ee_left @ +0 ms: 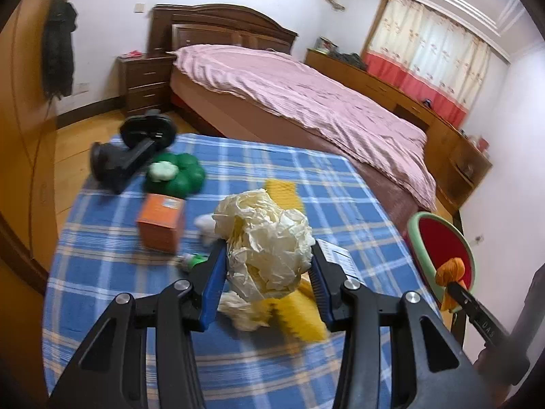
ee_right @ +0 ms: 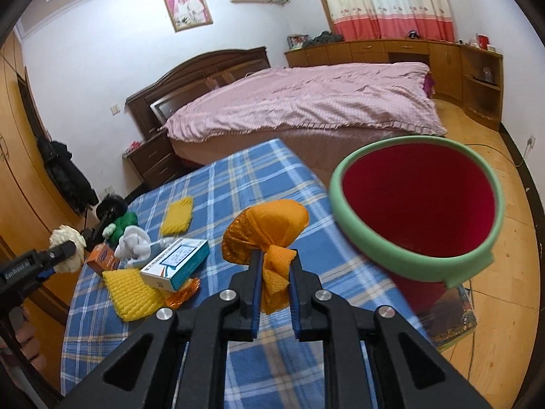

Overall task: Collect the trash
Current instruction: 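Carry the orange wrapper and white paper over the red bucket with both tools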

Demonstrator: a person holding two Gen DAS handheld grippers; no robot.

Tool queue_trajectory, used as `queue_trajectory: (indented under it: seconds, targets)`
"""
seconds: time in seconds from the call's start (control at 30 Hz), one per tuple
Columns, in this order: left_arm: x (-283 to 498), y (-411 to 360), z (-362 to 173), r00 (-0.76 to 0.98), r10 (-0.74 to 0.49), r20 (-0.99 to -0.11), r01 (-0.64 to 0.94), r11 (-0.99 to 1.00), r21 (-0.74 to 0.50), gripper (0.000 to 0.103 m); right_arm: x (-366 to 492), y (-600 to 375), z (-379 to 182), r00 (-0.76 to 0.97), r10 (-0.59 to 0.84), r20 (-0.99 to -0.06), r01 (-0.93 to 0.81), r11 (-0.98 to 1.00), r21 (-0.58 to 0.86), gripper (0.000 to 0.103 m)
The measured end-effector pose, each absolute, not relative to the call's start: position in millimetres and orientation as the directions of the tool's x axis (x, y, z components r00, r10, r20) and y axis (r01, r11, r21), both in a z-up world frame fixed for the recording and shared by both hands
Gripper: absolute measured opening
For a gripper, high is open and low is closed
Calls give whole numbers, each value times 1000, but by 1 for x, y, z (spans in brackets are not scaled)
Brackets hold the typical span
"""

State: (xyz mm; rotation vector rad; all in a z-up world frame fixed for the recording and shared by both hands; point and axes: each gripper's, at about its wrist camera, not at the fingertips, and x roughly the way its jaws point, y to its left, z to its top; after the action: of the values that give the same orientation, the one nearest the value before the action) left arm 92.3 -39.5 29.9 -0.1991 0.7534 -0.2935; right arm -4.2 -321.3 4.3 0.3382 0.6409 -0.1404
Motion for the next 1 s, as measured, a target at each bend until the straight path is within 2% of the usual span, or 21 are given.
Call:
queue_trajectory:
  seconds: [0.37, 1.0]
  targets:
    - [85, -120, 35, 629, -419, -655, 340, 906, -253, 47, -30, -370, 11, 812, -102, -575, 317, 904, 288, 15]
    - [98, -284, 21, 468, -555, -687, 597, 772, -218, 47, -39, -460, -5, 773, -206, -601, 454, 841, 296, 15]
